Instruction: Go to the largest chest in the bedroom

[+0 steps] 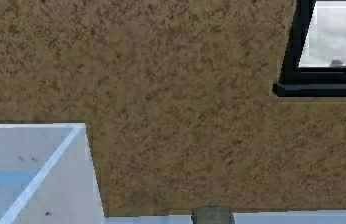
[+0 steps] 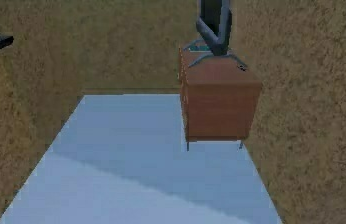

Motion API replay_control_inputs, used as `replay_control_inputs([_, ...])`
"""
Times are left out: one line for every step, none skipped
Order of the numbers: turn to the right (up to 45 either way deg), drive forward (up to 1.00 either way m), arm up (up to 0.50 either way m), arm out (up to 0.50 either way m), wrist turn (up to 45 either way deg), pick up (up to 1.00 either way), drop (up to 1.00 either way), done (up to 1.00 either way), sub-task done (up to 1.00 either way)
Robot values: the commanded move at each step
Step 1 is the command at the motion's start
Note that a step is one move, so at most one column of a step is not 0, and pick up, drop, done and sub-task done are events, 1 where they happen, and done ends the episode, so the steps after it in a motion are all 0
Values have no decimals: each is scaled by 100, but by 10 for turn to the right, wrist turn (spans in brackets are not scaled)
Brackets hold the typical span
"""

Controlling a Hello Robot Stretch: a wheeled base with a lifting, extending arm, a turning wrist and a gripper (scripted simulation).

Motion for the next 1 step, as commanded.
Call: replay_control_inputs([450,0,0,0,0,0,0,0,0])
